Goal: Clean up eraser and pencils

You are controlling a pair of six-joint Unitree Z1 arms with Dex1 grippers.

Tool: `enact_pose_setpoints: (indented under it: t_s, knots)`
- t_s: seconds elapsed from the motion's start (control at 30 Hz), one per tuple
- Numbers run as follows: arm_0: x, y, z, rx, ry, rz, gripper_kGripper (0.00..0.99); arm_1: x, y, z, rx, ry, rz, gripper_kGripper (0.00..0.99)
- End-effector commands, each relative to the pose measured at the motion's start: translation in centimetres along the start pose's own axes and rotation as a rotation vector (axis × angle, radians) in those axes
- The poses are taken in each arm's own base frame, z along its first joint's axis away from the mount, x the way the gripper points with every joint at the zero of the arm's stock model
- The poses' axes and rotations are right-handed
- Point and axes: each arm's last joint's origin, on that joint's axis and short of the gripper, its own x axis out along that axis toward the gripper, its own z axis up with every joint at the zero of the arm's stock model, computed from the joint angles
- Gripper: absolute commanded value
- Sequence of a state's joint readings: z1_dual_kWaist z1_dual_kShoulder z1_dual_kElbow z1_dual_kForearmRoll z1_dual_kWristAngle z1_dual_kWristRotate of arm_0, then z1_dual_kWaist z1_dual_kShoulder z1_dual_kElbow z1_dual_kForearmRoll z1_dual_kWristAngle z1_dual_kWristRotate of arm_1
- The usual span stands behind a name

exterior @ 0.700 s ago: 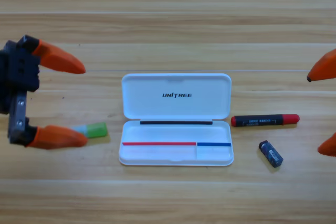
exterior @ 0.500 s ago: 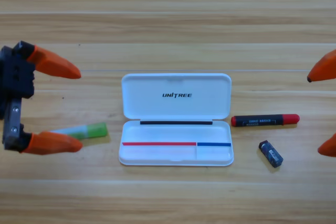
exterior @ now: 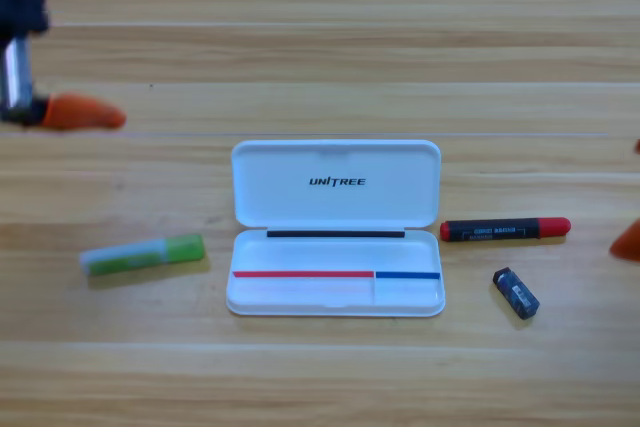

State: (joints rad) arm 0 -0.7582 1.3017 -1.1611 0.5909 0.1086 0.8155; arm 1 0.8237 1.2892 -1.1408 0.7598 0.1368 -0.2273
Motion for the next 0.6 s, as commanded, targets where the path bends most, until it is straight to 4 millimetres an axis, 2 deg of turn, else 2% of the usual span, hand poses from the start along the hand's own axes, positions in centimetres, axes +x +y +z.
enact_pose_setpoints:
  t_s: [0.03,0.13,0.3,0.47,0.6]
  knots:
    - [8.7,3.6,-1.7,-0.038,0.270,-0.129,0.962,4.2,-1.9,-1.3,0.057,0.190,-0.117,0.988]
    - [12.3,3.8,-2.8,-0.052,0.357,-0.208,0.959,8.1,-3.6,-0.8,0.089,0.309,-0.120,0.980]
    - [17.5,2.4,-5.1,-0.064,0.478,-0.368,0.957,15.2,-5.4,0.5,0.105,0.447,-0.084,0.948]
    - [20.0,1.1,-6.7,-0.093,0.524,-0.466,0.959,19.4,-6.3,0.7,0.129,0.517,-0.068,0.922]
    - [20.9,0.5,-7.4,-0.102,0.541,-0.505,0.962,21.5,-6.5,0.2,0.137,0.566,-0.052,0.904]
